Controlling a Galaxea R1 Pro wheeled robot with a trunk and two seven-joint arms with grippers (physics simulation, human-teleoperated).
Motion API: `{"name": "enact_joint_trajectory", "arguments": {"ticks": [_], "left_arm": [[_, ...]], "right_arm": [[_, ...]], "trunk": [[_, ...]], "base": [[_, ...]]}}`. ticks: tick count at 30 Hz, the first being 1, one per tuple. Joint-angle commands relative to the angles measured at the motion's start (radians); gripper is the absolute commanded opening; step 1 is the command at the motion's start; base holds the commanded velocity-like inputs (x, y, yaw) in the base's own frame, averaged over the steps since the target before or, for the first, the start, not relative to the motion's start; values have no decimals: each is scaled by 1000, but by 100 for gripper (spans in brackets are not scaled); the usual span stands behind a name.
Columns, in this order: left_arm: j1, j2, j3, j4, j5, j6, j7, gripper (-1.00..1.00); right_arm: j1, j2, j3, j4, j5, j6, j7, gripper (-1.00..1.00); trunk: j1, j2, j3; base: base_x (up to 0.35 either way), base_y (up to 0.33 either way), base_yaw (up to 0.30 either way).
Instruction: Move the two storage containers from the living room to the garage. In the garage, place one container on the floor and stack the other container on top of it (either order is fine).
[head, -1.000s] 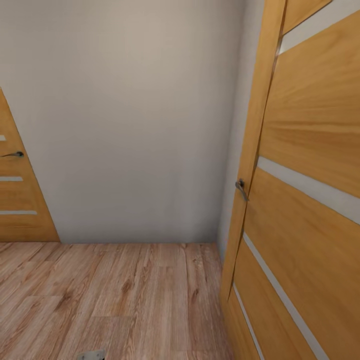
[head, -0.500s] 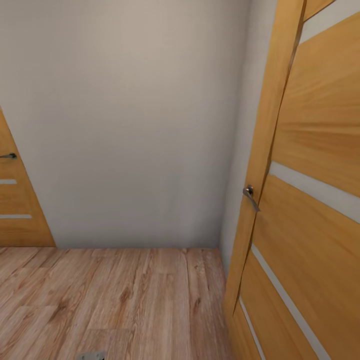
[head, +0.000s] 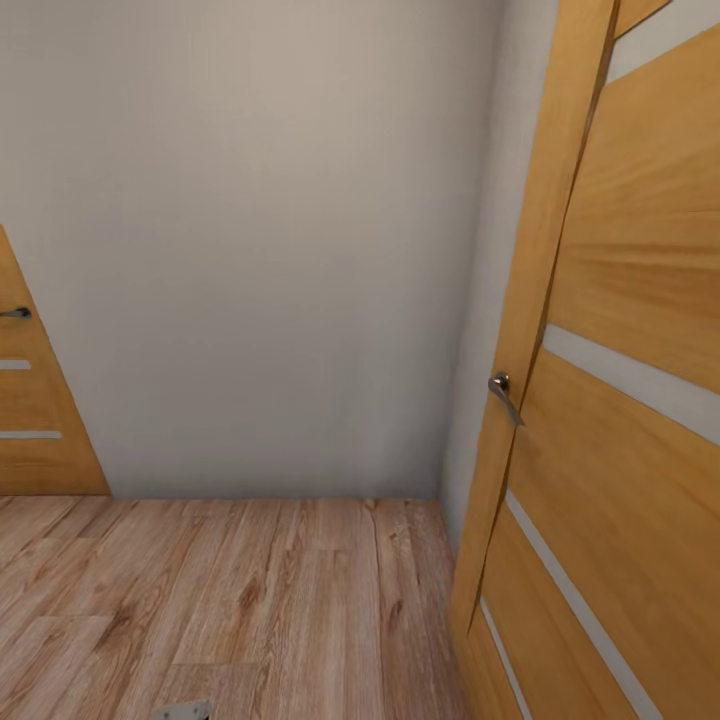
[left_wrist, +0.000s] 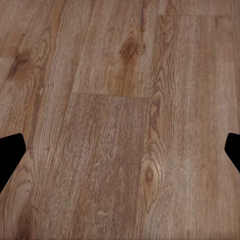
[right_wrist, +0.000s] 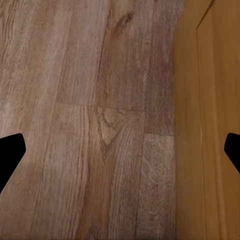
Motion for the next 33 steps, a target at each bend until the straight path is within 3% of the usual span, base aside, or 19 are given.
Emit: {"name": "enact_joint_trajectory", "arguments": {"ticks": [1,33], "left_arm": [[-1,0,5,1,0,-4,-1,100],[-1,0,5,1,1,-4,-1,100]], "right_arm": [[-1,0,1,1,3,-3,0,100],[-1,-1,0,1,0,-3,0,100]], "trunk": [[0,-1,-1],[0,-1,-1]], "base": [[2,0,0],[22,0,68]]}}
